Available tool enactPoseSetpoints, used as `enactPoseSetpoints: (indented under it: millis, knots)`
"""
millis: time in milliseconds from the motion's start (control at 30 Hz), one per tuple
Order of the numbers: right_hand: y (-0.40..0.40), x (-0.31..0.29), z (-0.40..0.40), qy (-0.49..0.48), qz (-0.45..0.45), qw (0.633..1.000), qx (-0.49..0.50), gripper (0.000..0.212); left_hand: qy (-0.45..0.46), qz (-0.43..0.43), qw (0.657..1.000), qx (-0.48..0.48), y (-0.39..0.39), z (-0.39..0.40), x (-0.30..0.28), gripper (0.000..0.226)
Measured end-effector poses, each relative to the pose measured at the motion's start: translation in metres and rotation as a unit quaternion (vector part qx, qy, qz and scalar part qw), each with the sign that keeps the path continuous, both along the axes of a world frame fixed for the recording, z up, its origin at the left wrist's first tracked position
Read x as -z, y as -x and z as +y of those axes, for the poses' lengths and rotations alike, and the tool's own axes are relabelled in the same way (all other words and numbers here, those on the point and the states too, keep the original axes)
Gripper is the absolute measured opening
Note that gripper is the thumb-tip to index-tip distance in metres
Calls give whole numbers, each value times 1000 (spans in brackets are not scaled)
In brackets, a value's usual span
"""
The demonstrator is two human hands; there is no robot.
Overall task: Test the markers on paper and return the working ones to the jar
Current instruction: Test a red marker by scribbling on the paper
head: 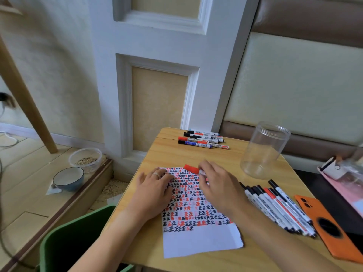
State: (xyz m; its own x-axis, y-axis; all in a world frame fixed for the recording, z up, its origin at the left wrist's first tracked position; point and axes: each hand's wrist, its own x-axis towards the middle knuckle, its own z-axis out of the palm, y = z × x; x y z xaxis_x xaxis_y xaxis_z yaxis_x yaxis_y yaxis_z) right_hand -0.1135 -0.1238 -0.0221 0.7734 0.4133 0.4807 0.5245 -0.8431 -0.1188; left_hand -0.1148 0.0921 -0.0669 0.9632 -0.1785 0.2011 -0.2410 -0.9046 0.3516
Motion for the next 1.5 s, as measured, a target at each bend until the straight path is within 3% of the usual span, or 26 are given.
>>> enactPoseSetpoints:
  millis: [100,233,333,467,600,900,1033,1233,1500]
  knots:
    - [31,10,-8,-6,30,999,-13,10,26,-55,998,13,9,-5,-1,44]
    - [51,19,-16,-19,38,999,-6,29,150,-69,977,133,27,-21,-10,50]
    - [54,23,-16,1,10,1000,-6,30,135,-68,967,204,34,-36,-1,41]
    - [58,25,-16,34,-20,999,1,27,119,-73,976,168,30,-42,8,46]
    - [58,20,-16,50,32,998,-1,42,127,-77,973,179,28,-41,4,48]
    - [59,13,-14,86,80,993,10,27,146,-80,966,195,25,-41,7,37]
    - [56,10,-16,82,82,993,8,40,136,-94,968,188,20,-39,7,30]
    - [52,18,-21,64,105,992,39,36,89,-87,973,194,15,-35,4,45]
    - [57,32,-19,65,100,987,105,42,99,-114,986,77,-8,-26,2,17]
